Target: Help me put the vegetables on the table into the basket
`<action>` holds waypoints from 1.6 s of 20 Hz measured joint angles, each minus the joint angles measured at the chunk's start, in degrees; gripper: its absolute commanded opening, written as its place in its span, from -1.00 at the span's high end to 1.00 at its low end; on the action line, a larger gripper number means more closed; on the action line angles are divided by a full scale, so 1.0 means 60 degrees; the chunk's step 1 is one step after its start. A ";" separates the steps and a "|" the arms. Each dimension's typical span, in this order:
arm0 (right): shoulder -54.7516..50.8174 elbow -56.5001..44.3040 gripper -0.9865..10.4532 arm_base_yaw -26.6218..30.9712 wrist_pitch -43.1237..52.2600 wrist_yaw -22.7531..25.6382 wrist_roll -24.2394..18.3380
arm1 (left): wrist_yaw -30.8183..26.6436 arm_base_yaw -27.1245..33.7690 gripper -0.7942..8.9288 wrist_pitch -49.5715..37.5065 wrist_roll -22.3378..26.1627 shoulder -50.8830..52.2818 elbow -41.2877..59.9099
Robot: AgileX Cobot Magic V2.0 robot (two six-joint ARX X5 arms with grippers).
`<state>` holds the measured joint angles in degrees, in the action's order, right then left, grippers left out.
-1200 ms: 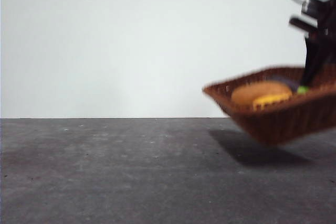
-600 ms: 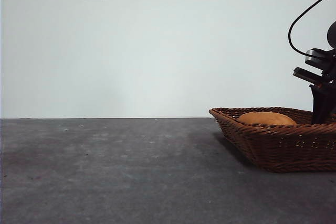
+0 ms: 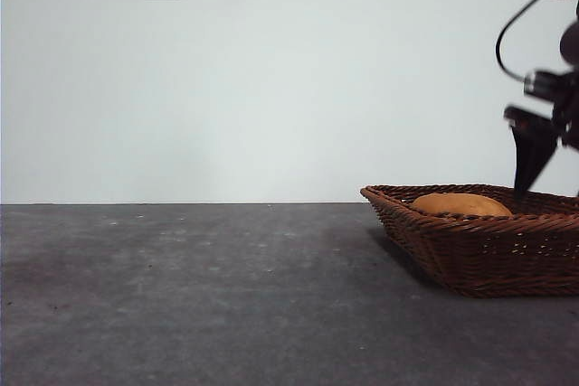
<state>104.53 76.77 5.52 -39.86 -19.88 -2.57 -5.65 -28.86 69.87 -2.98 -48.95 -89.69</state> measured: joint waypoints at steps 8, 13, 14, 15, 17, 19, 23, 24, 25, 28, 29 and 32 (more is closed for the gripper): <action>-0.3534 0.0321 0.69 -0.0109 -0.3912 -0.0925 -0.0259 | 0.0040 0.0000 0.85 0.0229 0.0004 0.0000 0.0000; -0.5122 0.0321 0.84 -0.0769 -0.6175 -0.1086 -0.1089 | 0.0066 0.0000 0.85 0.0229 0.0036 0.0000 0.0000; -0.5399 0.0321 0.84 -0.0900 -0.6273 -0.1064 -0.1151 | 0.0138 0.0000 0.85 0.0229 0.0076 0.0000 0.0000; -0.5690 0.0324 0.84 -0.1049 -0.6280 -0.1016 -0.1191 | 0.0226 0.0000 0.85 0.0229 0.0106 0.0000 0.0000; -0.6160 0.0324 0.84 -0.1242 -0.6280 -0.1002 -0.1184 | 0.0237 0.0000 0.85 0.0233 0.0168 0.0000 0.0000; -0.6535 0.0324 0.83 -0.1290 -0.6280 -0.0903 -0.1166 | 0.0244 0.0000 0.85 0.0233 0.0178 0.0000 0.0000; -0.6856 0.0324 0.83 -0.1290 -0.6280 -0.0903 -0.0947 | 0.0248 0.0000 0.84 0.0233 0.0178 0.0000 0.0000; -0.6849 0.0324 0.83 -0.1290 -0.6280 -0.0900 -0.0892 | 0.0248 0.0000 0.84 0.0233 0.0178 -0.0011 0.0000; -0.6834 0.0324 0.83 -0.1290 -0.6280 -0.0896 -0.0867 | 0.0248 0.0000 0.84 0.0233 0.0178 -0.0015 0.0000; -0.6779 0.0324 0.83 -0.1290 -0.6277 -0.0823 -0.0831 | 0.0248 0.0000 0.84 0.0237 0.0178 -0.0076 0.0000; -0.6761 0.0324 0.83 -0.1290 -0.6277 -0.0747 -0.0820 | 0.0248 0.0000 0.84 0.0237 0.0182 -0.0109 0.0000; -0.6696 0.0324 0.83 -0.1290 -0.5912 -0.0430 -0.0820 | 0.0248 0.0000 0.84 0.0237 0.0182 -0.0259 0.0000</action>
<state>64.36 78.72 -2.22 -75.33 -22.46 -7.49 -4.16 -28.86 71.29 -1.89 -50.50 -89.69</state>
